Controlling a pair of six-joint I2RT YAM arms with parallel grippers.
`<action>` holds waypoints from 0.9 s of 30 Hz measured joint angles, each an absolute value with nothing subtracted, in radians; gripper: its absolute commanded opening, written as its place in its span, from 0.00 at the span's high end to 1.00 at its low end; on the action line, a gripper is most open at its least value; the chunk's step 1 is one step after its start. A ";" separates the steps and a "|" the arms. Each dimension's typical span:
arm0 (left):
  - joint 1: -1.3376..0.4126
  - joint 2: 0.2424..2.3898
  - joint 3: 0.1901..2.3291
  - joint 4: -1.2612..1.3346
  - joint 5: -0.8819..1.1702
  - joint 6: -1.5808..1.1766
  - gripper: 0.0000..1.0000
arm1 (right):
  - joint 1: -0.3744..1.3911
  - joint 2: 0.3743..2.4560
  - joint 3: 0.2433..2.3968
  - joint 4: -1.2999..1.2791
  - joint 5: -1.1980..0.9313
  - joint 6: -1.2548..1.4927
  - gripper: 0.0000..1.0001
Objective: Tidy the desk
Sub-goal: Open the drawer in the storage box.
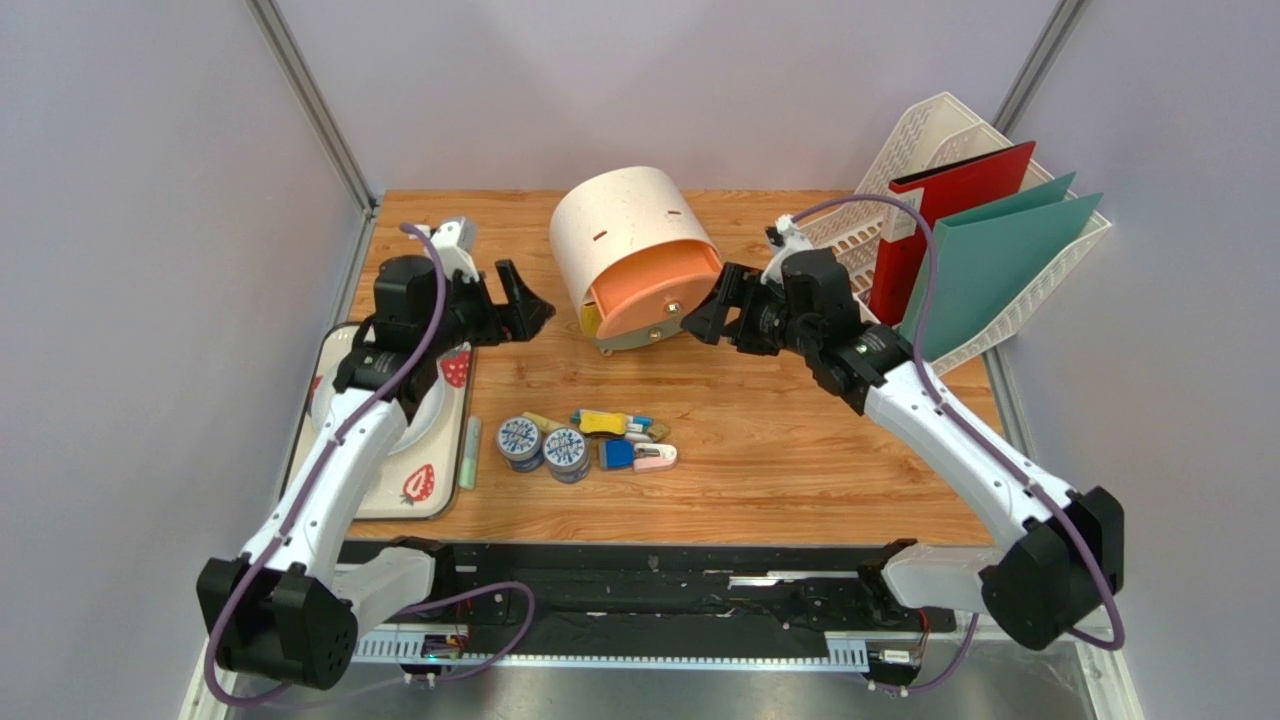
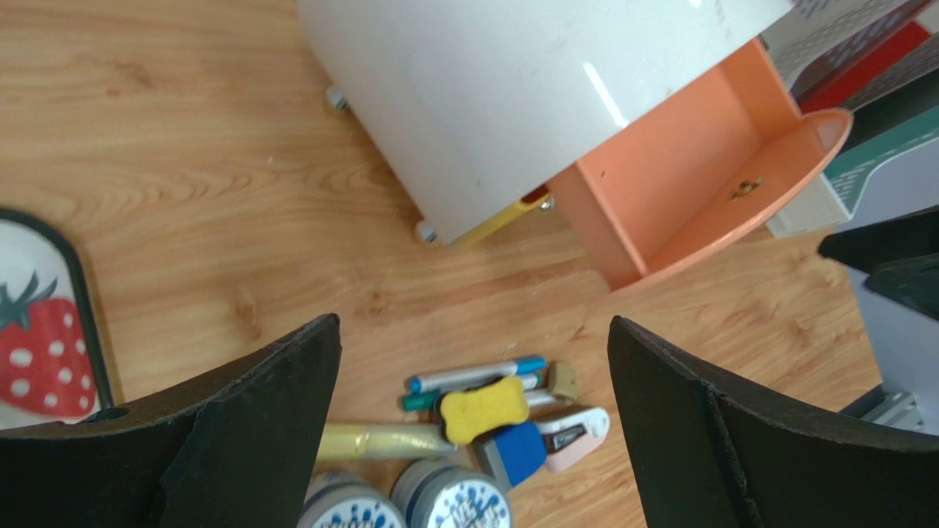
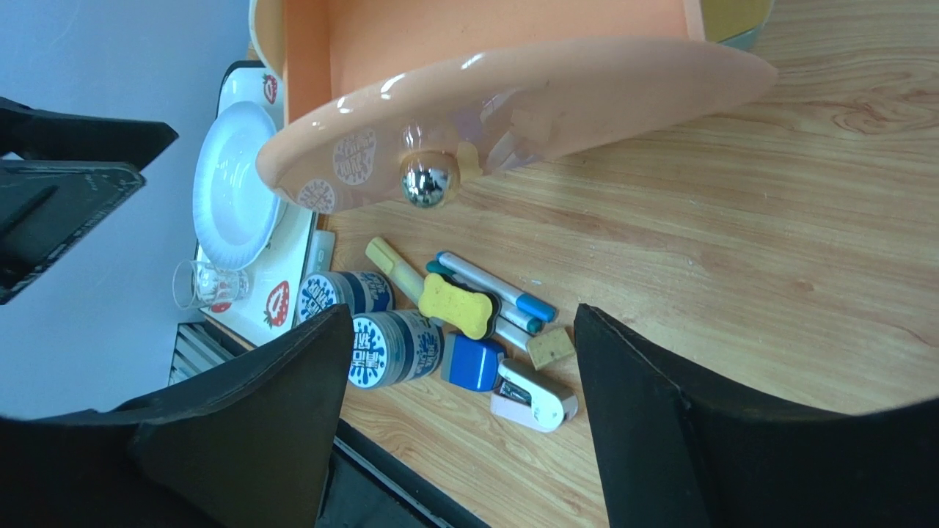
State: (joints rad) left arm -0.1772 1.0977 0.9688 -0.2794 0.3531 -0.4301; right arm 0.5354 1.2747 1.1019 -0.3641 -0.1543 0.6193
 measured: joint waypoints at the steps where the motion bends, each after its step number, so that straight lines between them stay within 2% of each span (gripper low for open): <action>1: -0.177 1.076 0.952 -0.294 0.337 -0.423 0.01 | 0.535 1.250 1.089 -0.370 -0.150 0.619 0.22; 13: -0.177 0.865 0.750 -0.508 0.166 -0.438 0.01 | 0.535 1.119 1.045 -0.448 -0.091 0.598 0.17; 21: -0.178 0.837 0.693 -0.607 0.027 -0.511 0.01 | 0.535 1.100 1.026 -0.464 -0.068 0.595 0.17; 25: -0.178 0.839 0.693 -0.622 -0.037 -0.538 0.05 | 0.535 1.108 1.025 -0.471 -0.069 0.595 0.17; 27: -0.178 0.849 0.693 -0.622 -0.062 -0.550 0.15 | 0.535 1.110 1.025 -0.475 -0.068 0.595 0.17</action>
